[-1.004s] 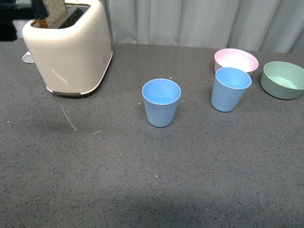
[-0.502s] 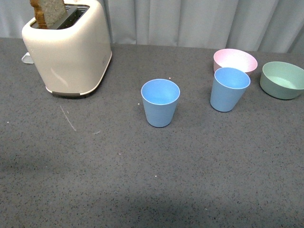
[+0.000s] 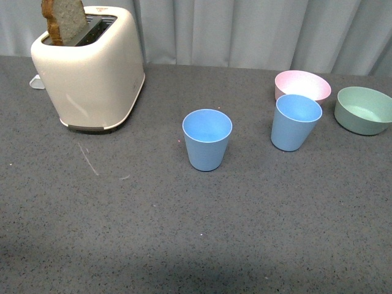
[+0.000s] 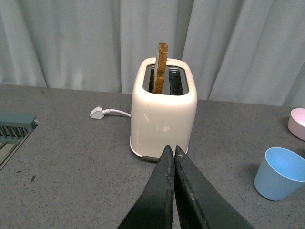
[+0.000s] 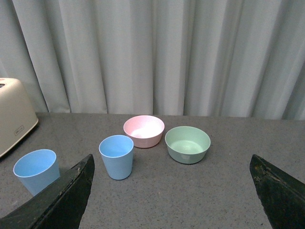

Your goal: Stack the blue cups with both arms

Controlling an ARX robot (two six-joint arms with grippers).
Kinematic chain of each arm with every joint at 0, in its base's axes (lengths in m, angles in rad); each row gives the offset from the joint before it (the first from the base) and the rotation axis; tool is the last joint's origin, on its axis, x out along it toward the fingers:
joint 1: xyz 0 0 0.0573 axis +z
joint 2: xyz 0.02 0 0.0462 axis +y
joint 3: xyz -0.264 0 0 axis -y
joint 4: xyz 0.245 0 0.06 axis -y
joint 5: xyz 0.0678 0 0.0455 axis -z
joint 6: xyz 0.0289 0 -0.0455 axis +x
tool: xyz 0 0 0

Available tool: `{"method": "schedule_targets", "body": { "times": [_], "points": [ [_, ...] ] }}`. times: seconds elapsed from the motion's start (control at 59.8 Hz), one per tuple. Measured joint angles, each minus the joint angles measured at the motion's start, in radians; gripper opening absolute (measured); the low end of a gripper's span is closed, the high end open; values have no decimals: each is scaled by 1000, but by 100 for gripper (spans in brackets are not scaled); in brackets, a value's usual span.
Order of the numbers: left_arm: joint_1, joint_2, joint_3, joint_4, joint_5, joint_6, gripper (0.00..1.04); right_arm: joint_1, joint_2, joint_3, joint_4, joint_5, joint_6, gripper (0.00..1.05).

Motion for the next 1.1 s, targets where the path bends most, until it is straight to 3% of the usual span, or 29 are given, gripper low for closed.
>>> {"method": "schedule_targets", "body": {
  "times": [0.502, 1.105],
  "points": [
    [0, -336, -2, -304, 0, 0, 4, 0, 0, 0, 0, 0, 0, 95],
    [0, -557, -2, -522, 0, 0, 4, 0, 0, 0, 0, 0, 0, 95]
  ]
}}
